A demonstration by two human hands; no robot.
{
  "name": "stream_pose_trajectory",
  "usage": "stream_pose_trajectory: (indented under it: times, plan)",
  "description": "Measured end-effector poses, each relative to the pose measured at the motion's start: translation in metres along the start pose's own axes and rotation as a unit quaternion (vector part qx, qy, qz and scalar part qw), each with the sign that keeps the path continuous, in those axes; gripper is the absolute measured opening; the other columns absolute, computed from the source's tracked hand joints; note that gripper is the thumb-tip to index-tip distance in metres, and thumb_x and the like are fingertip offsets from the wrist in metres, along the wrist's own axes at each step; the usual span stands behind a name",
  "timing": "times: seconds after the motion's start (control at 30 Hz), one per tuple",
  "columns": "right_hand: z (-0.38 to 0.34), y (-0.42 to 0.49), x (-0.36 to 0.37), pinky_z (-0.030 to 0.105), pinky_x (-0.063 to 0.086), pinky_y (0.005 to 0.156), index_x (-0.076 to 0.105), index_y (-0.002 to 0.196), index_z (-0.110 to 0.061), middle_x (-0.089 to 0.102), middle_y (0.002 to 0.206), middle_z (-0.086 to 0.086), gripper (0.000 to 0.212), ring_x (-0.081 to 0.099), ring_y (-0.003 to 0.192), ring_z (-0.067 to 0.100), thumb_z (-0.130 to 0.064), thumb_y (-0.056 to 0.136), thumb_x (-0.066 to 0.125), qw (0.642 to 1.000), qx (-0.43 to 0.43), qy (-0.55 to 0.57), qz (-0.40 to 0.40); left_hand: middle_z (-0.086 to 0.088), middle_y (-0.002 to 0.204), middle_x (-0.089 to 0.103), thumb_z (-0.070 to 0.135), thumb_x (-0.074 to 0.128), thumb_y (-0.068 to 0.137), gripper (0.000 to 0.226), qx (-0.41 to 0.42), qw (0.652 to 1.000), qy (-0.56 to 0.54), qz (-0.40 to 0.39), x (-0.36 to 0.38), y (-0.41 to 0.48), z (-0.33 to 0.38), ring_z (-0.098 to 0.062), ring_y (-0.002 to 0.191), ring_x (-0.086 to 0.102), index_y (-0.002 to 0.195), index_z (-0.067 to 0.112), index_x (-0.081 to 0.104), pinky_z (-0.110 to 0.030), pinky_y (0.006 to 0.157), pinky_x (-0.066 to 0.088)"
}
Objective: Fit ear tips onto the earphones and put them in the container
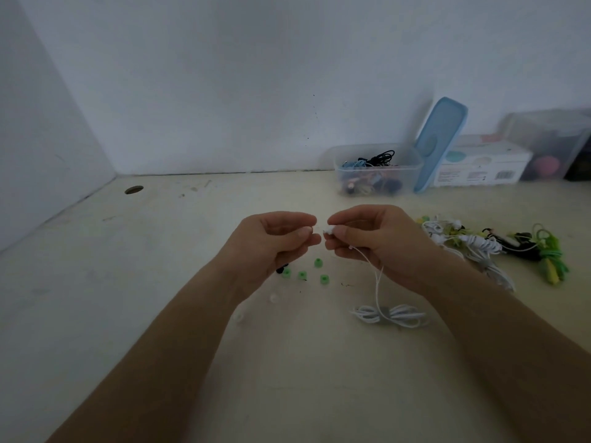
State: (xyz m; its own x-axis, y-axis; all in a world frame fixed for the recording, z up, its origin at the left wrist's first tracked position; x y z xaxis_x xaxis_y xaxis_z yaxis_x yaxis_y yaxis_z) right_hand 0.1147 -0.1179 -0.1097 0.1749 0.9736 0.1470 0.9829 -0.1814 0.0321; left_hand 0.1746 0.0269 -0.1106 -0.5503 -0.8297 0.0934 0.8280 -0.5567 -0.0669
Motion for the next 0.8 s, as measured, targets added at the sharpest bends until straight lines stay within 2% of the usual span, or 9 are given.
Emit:
stream_pose_trajectory:
  times: [0.1,0.23,0.47,0.63,0.8]
  plan:
    - [-0.005,-0.001,0.002,0.026,0.059,0.071,0.072,0.094,-0.007,0.075,0.084,0.014,0.013,0.069,0.070,0.017,-0.003,0.082,0.070,1.000,-0.017,-0.016,-0.004,-0.008,0.086,0.075,0.000,0.064,0.086,0.016,-0.024,0.998,-0.057,-0.005,0.006,-0.001,-0.007,-0.015,0.078,0.072,0.096,0.008,0.072,-0.019,0.066,0.056]
    - [-0.010,-0.002,0.005,0.025,0.057,0.065,0.073,0.093,-0.008,0.073,0.081,0.013,0.024,0.065,0.064,0.015,-0.014,0.070,0.074,0.999,-0.030,-0.011,-0.018,-0.006,0.084,0.074,-0.003,0.064,0.084,0.017,-0.034,0.994,-0.102,-0.013,0.012,-0.001,-0.011,-0.011,0.070,0.066,0.094,0.009,0.072,-0.019,0.064,0.055]
    - [-0.012,-0.003,0.005,0.028,0.057,0.067,0.073,0.094,-0.003,0.072,0.077,0.014,0.029,0.065,0.062,0.017,-0.016,0.068,0.076,0.999,-0.047,-0.017,-0.014,-0.014,0.091,0.075,-0.007,0.064,0.069,0.028,-0.024,0.984,-0.176,-0.027,0.016,-0.001,-0.008,-0.019,0.082,0.074,0.095,0.001,0.071,-0.022,0.078,0.059]
    - [-0.014,-0.003,0.004,0.030,0.057,0.069,0.073,0.092,-0.005,0.072,0.077,0.015,0.029,0.065,0.064,0.018,-0.017,0.066,0.077,0.998,-0.055,-0.024,-0.010,-0.013,0.093,0.075,-0.012,0.056,0.084,0.023,-0.020,0.986,-0.163,-0.018,0.014,-0.003,-0.006,-0.018,0.084,0.074,0.098,0.000,0.071,-0.021,0.079,0.059]
    - [-0.015,-0.004,0.005,0.030,0.057,0.070,0.073,0.091,-0.005,0.073,0.079,0.015,0.029,0.065,0.064,0.018,-0.019,0.066,0.077,0.997,-0.061,-0.043,-0.009,-0.013,0.095,0.075,-0.010,0.055,0.088,0.022,-0.022,0.989,-0.144,-0.019,0.014,-0.004,-0.005,-0.017,0.086,0.073,0.098,0.001,0.072,-0.020,0.078,0.059]
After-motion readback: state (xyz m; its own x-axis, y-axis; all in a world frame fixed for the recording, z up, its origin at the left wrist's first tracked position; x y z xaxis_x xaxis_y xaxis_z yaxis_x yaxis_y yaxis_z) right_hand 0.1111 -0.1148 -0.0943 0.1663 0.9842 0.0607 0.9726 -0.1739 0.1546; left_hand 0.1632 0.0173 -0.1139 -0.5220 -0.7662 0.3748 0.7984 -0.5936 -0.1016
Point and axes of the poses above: each hand's wrist, its own y-axis towards the middle knuckle, its own x-axis out of the palm, z = x × y, the point moved 10 cm from there along y, towards the middle knuckle
